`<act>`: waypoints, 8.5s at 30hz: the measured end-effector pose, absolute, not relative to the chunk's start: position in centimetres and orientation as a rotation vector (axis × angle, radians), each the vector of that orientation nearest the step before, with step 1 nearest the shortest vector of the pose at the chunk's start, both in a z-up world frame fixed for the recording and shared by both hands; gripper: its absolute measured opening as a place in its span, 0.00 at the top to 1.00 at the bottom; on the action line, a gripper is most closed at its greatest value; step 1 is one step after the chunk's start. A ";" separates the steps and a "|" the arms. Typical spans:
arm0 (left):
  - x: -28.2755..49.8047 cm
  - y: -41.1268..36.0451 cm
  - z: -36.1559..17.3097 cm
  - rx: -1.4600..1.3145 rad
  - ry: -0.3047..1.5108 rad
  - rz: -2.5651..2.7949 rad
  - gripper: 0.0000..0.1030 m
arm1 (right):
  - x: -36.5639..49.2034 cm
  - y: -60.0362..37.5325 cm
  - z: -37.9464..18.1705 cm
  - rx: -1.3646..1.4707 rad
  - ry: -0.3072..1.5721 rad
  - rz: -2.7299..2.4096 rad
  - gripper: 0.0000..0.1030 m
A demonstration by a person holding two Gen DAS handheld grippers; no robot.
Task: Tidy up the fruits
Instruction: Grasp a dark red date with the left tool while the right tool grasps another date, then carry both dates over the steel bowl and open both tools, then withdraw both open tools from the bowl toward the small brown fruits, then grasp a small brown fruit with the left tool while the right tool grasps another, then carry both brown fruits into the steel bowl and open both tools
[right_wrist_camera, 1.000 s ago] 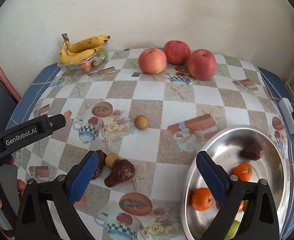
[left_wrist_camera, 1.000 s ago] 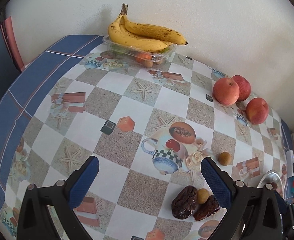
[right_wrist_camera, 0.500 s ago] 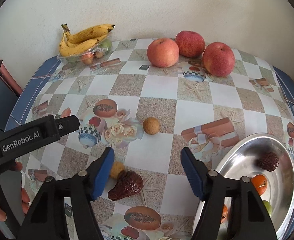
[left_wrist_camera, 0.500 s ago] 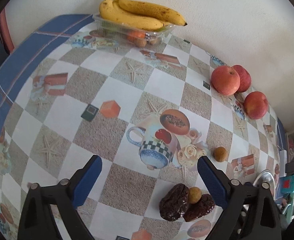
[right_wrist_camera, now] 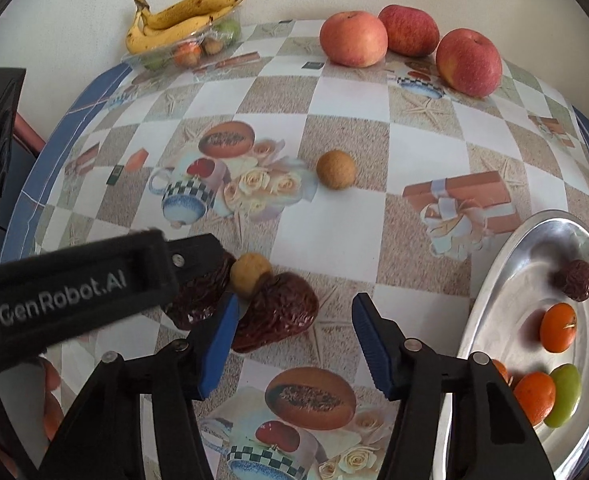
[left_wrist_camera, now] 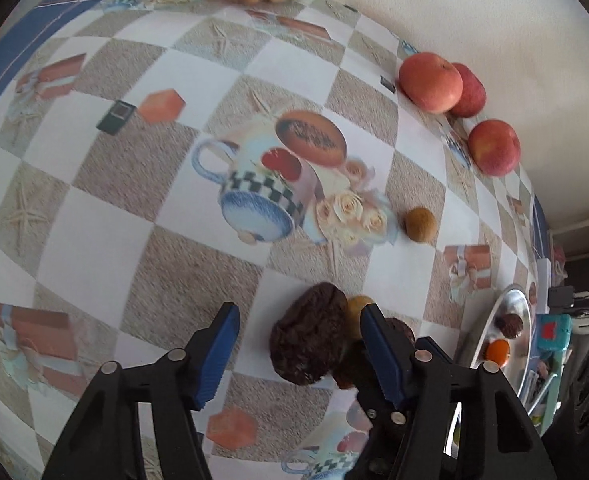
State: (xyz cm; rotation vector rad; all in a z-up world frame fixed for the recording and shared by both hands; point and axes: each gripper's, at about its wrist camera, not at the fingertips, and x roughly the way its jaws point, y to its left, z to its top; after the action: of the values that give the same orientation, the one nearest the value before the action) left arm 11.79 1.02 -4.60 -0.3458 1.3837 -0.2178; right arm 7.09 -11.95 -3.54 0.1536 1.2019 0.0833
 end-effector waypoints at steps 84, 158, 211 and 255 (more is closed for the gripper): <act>7.1 -8.7 0.7 -0.226 1.236 -0.514 0.60 | -1.0 -33.4 0.5 0.592 0.976 -0.424 0.69; 11.1 3.1 -0.6 -0.351 1.259 -0.089 0.00 | 4.2 -19.4 -0.1 0.276 1.117 -0.099 0.39; 13.8 -0.3 -1.9 -0.304 1.240 -0.276 0.75 | 4.8 -21.5 0.3 0.280 1.029 -0.190 0.05; 12.8 3.0 1.7 -0.404 1.154 -0.278 0.75 | 5.4 -14.2 0.7 0.183 1.050 -0.079 0.74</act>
State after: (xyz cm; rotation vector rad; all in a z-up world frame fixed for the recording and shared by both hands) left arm 12.84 2.99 1.75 -0.4038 1.1538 -0.2784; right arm 5.37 -14.24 0.66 0.1826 1.0496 -0.0787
